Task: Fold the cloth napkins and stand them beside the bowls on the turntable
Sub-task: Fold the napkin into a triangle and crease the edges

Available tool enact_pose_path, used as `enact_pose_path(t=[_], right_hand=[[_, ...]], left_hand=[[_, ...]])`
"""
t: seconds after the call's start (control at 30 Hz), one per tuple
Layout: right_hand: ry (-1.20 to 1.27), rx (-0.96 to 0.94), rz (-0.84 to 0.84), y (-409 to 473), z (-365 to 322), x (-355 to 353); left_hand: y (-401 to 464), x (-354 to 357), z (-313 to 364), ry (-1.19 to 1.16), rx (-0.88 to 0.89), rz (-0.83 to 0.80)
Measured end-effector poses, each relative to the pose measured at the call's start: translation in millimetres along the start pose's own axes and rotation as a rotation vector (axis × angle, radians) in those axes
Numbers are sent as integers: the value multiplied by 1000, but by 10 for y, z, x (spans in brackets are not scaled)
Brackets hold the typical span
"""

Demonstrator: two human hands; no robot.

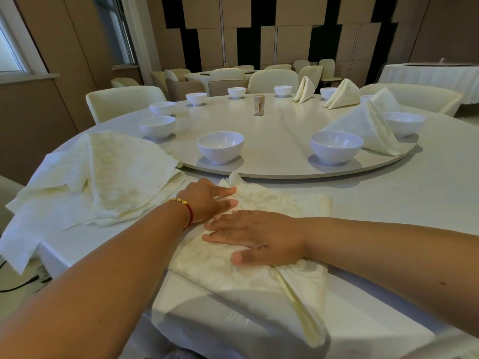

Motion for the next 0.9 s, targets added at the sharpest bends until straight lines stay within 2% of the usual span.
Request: enact_pose_path(t=[0.1,0.37,0.5,0.57,0.6,0.63,0.67,0.7,0.77,0.83,0.9], right_hand=[[-8,-5,-84,-75,-91,58],[-11,-88,-103,-402,-527,117],[102,-74,-139,-545,-598,154],[275,-28,-158,-510,-580,197],[470,-5,-134,-488,-578,165],[726,62,-69,-479,-547,72],[881,137,39,-478,-460,-25],[879,208,177,-462,-322,-155],[373,381,359,-467,60,-443],[71,583,383,-431,403,-587],[28,755,316,-389,653,-569]], left_hand=[[12,1,-3,26,6,-6],[-37,-28,30,55,-1,-38],[-82,-46,75,98,-29,-53],[-102,-62,97,111,-40,-69],[-121,-78,115,117,-45,-83],[-125,-85,136,125,-41,-98],[-151,-97,173,131,-40,-129],[-175,-106,216,133,-34,-162],[-222,-132,281,133,-51,-232],[-239,-183,316,139,-92,-284],[-254,-216,341,215,-117,-348]])
Point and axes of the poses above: each hand's wrist, its own y-axis towards the middle knuckle, its own x-axis out of the palm, z = x × y, the point moved 5 cm from there along y, towards the middle knuckle, and after that the axes turned 3 degrees about -x, right-handed, at the moved point
